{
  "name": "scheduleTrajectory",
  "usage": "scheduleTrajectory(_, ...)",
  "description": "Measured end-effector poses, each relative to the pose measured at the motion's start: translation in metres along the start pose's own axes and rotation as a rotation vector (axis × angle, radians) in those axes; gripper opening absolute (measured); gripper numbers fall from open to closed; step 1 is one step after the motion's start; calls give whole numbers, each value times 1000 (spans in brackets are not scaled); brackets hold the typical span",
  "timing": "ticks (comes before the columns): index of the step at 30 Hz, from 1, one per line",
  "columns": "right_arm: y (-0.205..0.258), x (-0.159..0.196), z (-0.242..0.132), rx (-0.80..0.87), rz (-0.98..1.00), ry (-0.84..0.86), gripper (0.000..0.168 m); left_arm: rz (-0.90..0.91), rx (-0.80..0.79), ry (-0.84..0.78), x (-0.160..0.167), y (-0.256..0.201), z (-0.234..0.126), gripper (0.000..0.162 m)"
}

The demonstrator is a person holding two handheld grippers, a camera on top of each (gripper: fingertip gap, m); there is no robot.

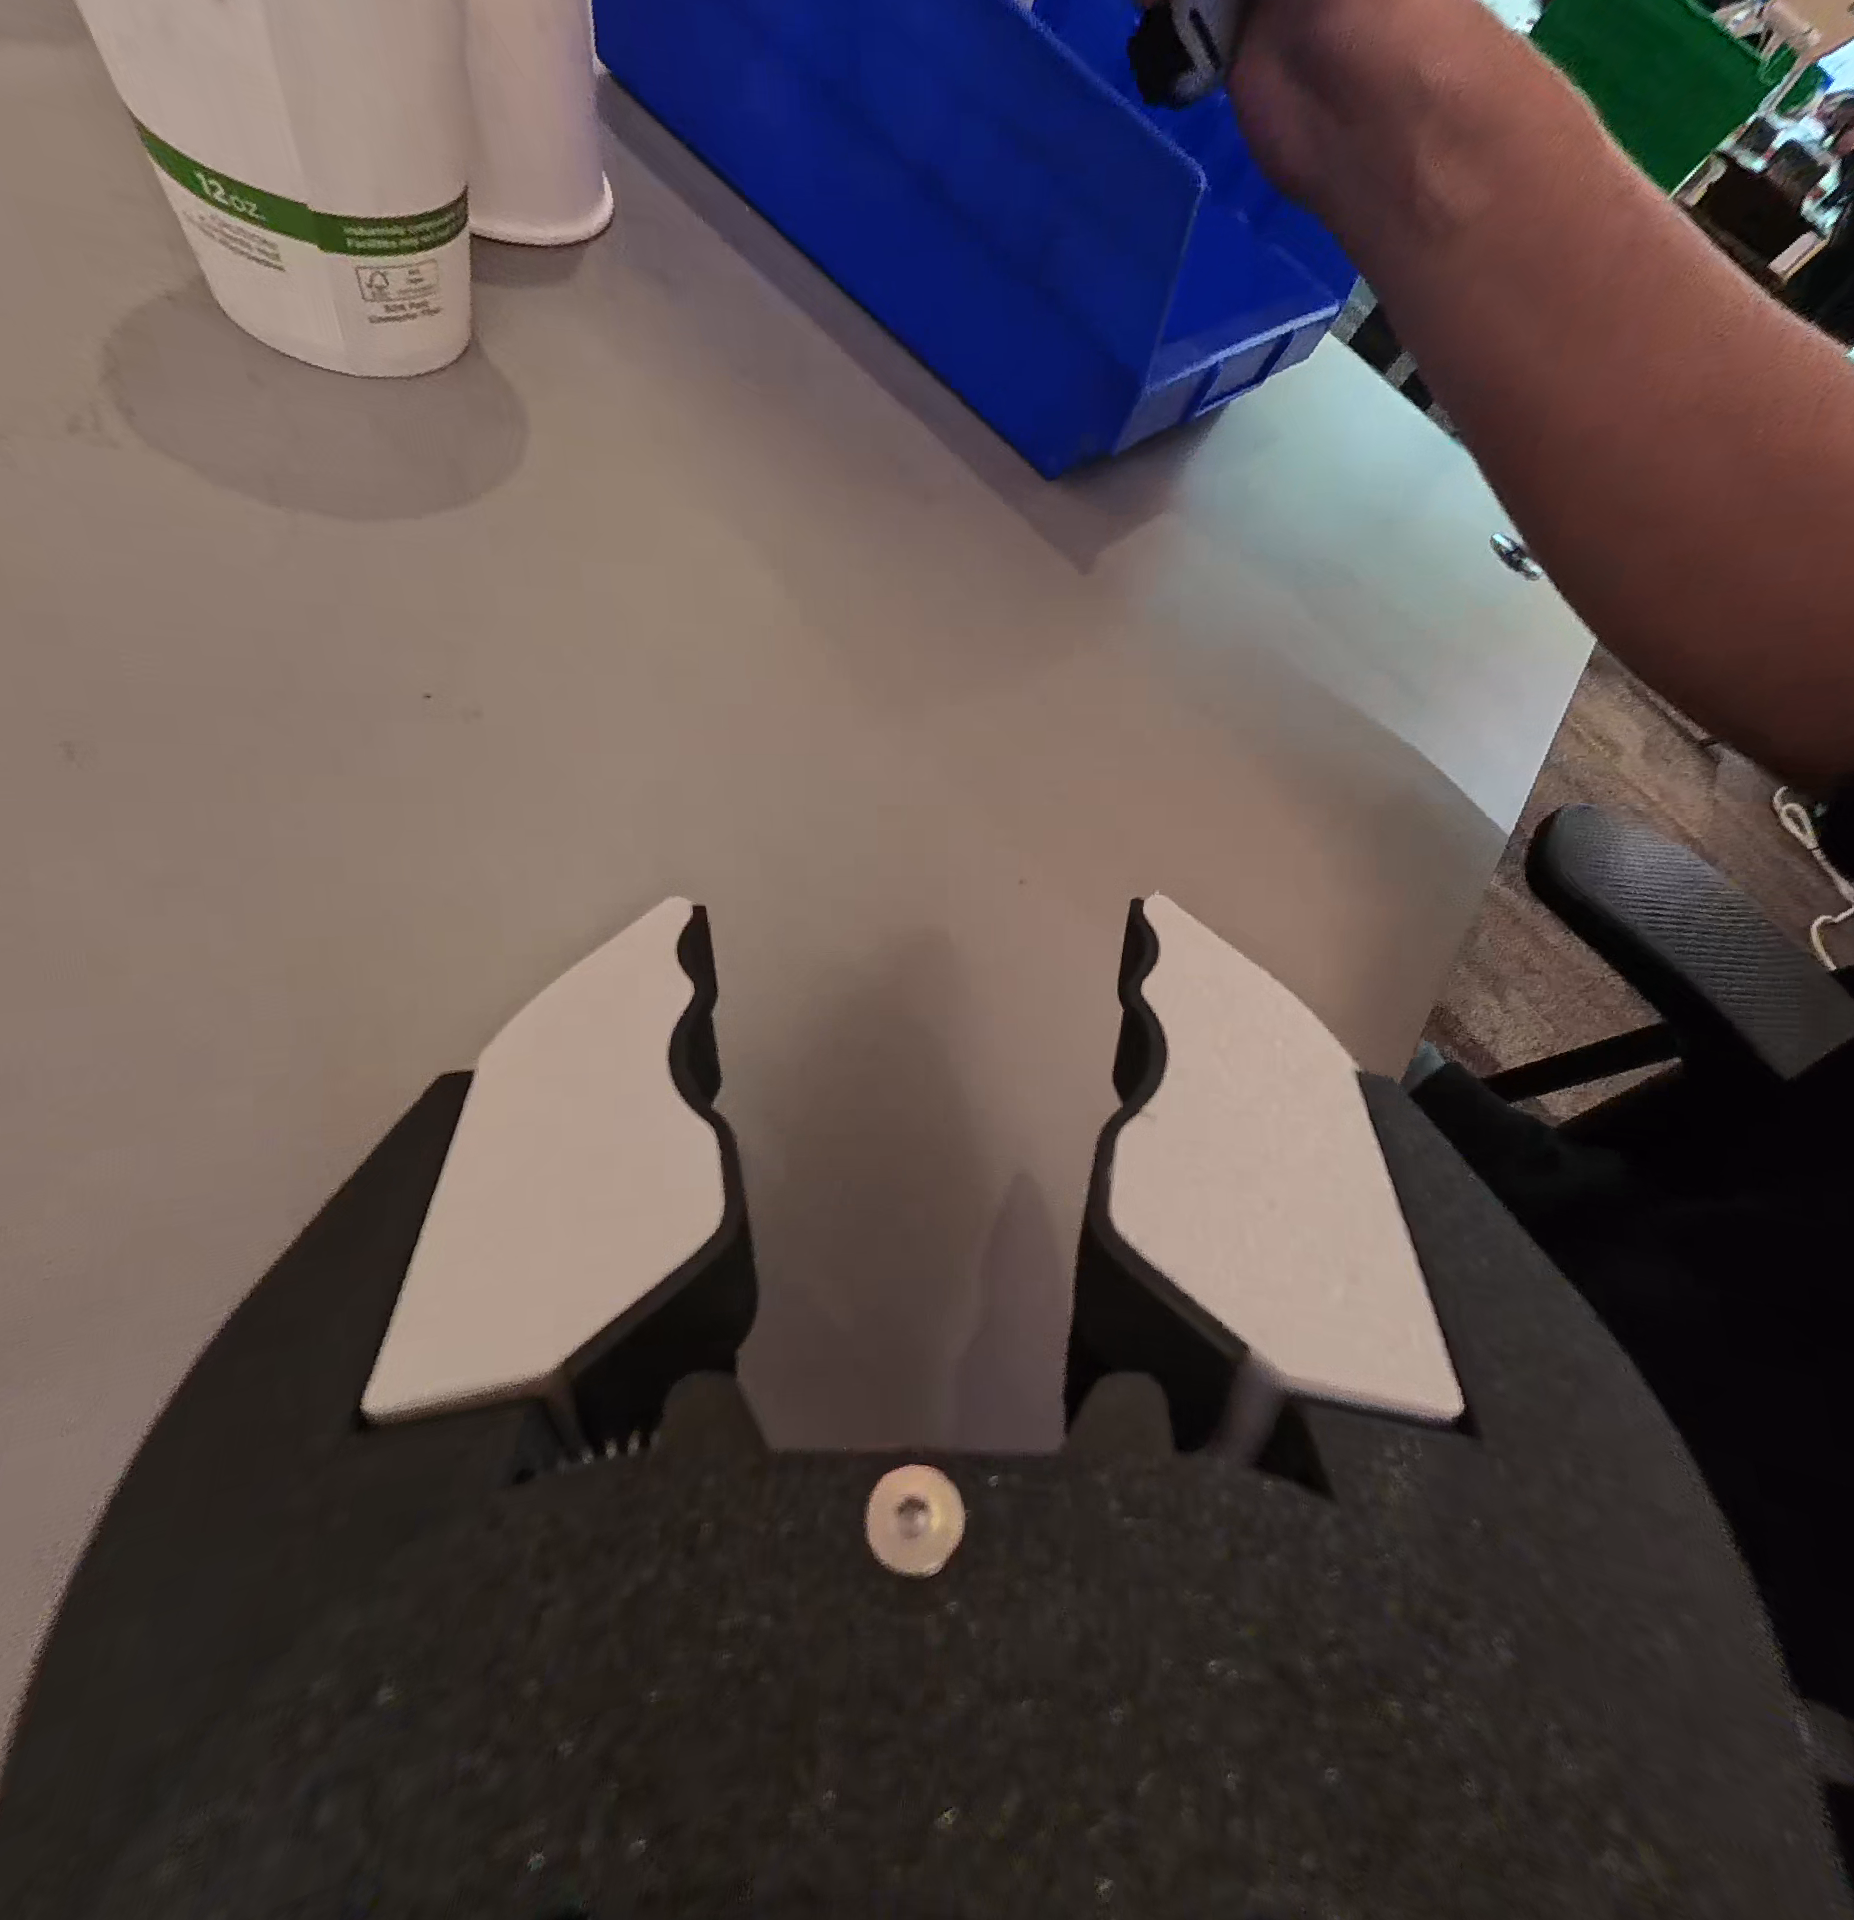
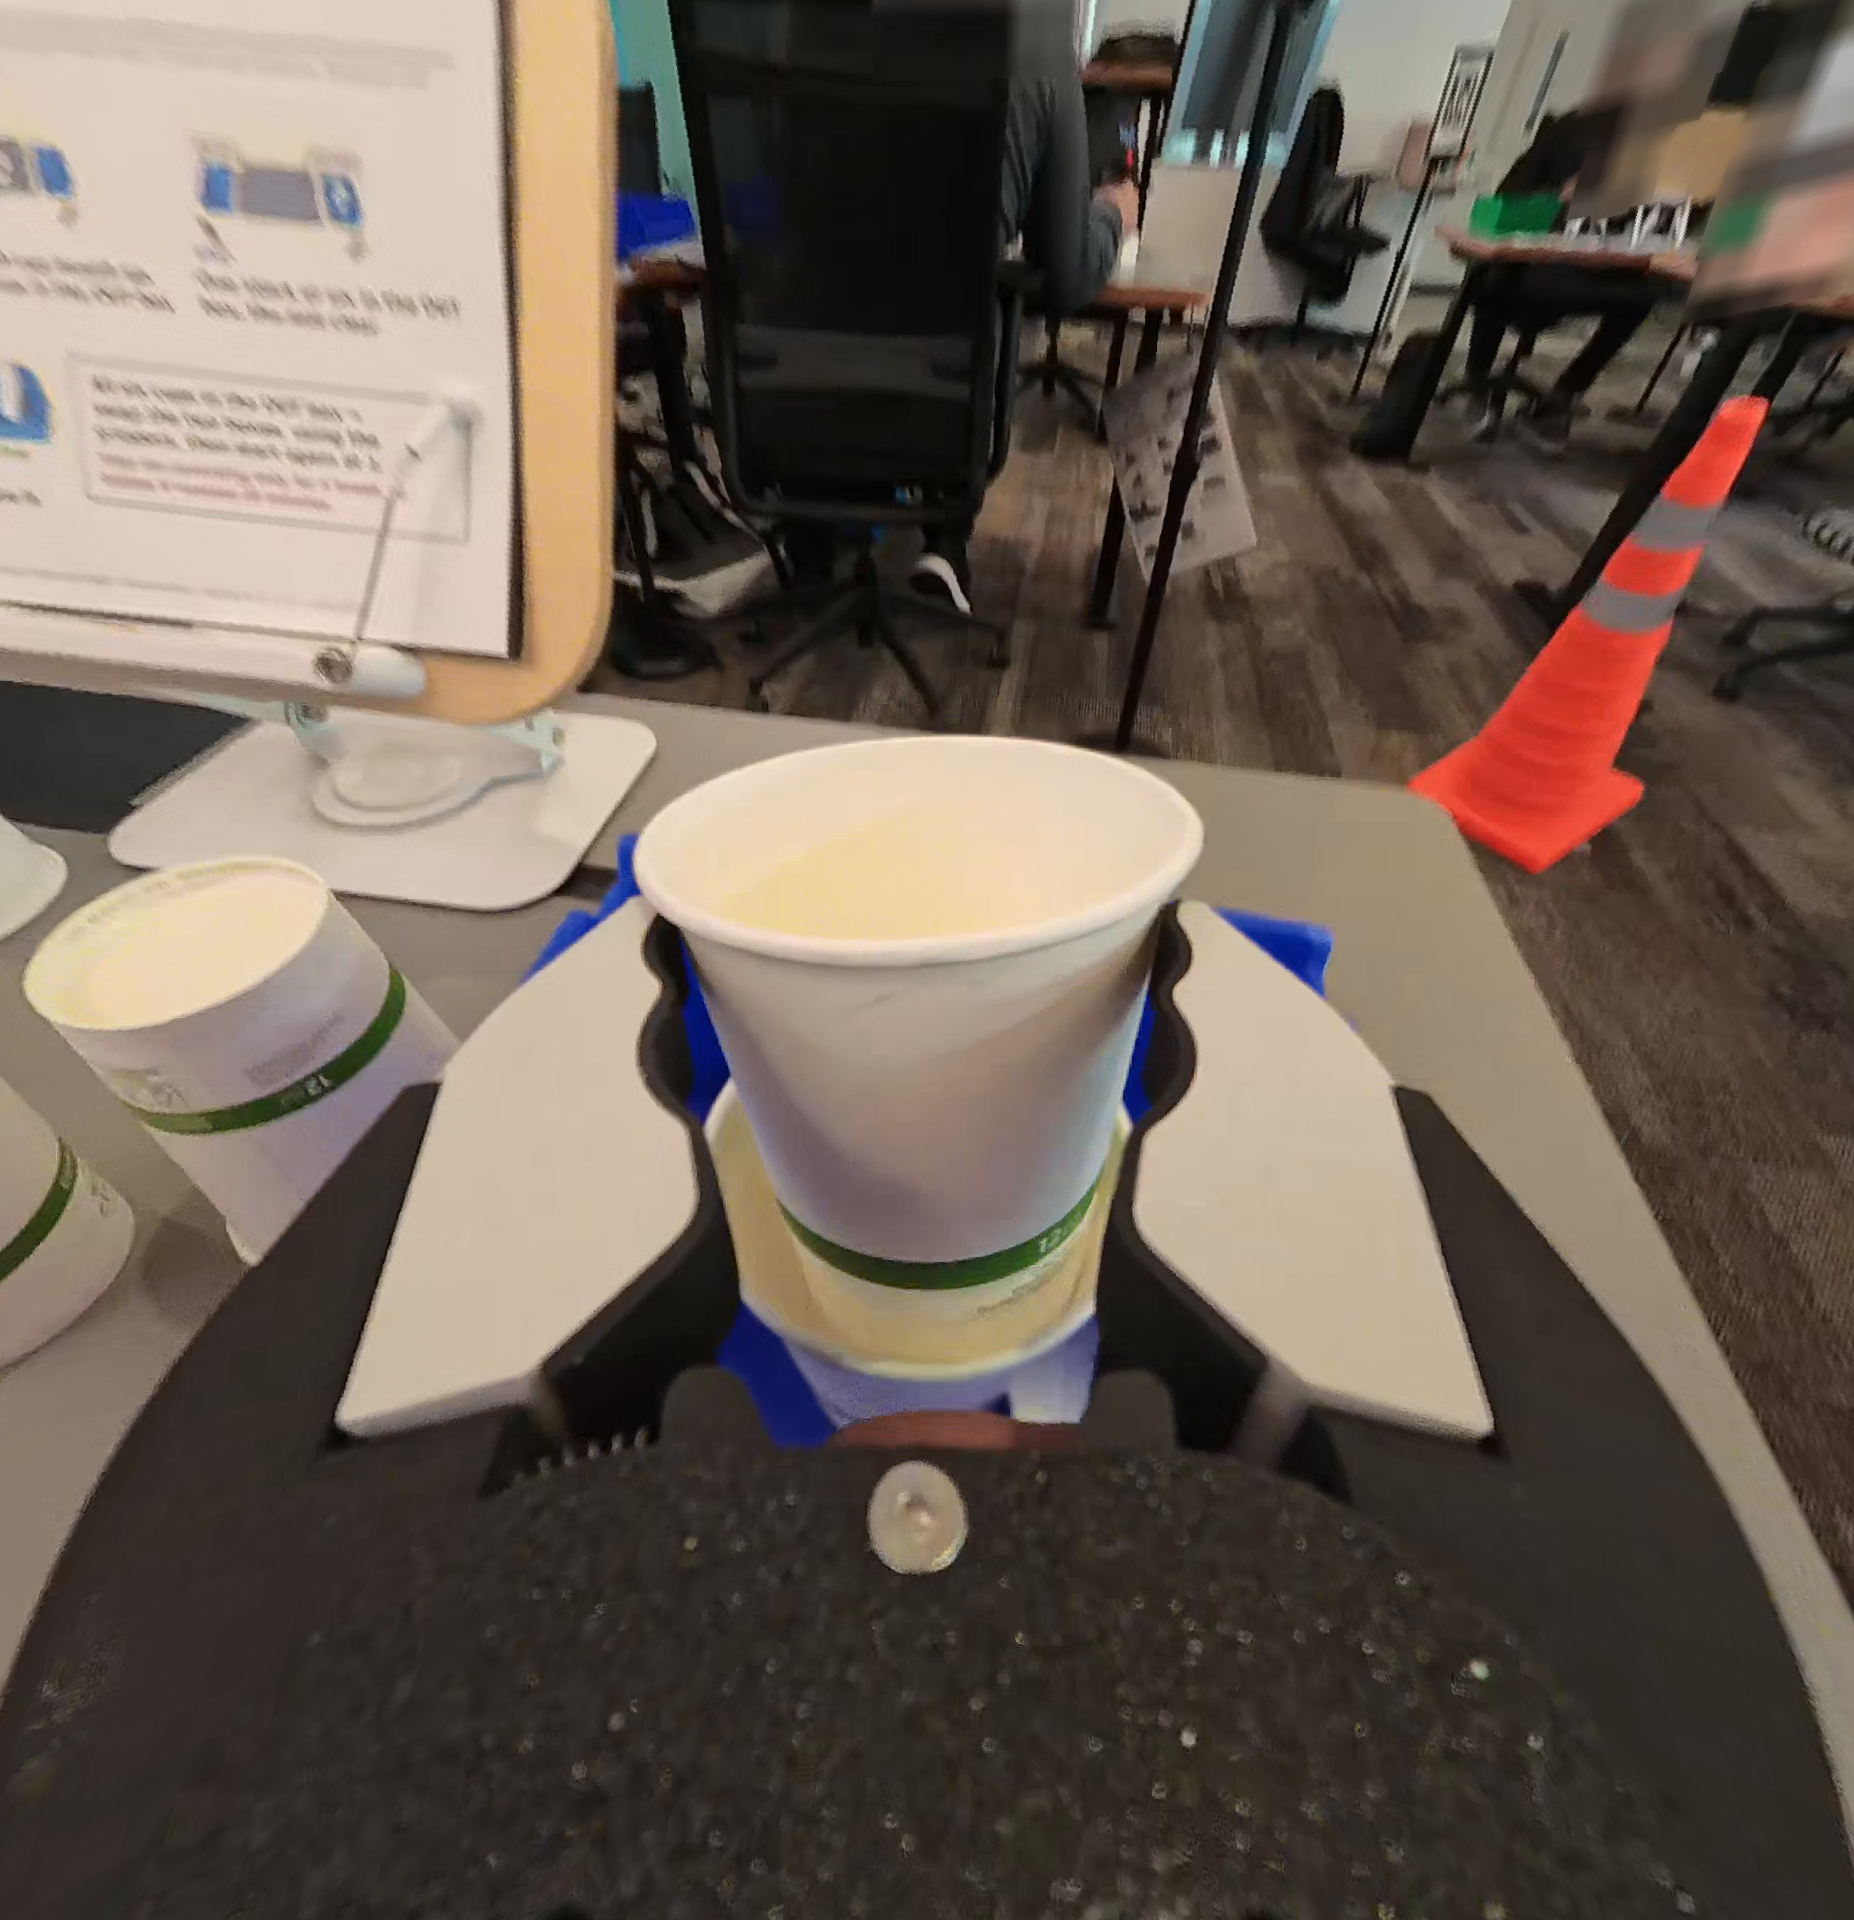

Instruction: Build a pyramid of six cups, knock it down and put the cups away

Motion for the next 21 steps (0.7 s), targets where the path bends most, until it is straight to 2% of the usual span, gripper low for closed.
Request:
scheduleTrajectory(8,0,22,-3,-57,-2,238,92,-33,39,54,9,3,6,72)
scheduleTrajectory(11,2,21,-25,-47,-54,259,95,-36,35,57,10,4,5,73)
scheduleTrajectory(14,11,15,-64,5,-87,194,94,-37,4,45,9,7,3,74)
scheduleTrajectory(17,48,8,-113,-23,-103,52,89,-37,-51,20,7,12,-1,75)
scheduleTrajectory(21,133,28,-160,-290,-23,-23,85,-70,-114,-17,0,17,-2,77)
Point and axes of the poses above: each gripper's, where its closed fingertips meet, z out along the fingers, x out of its underside, y = z × x across the jaws, the point moved 9 cm from there along -z, back along the fingers, and after that the axes turned 2 degrees about -z, right-handed, at the moved point
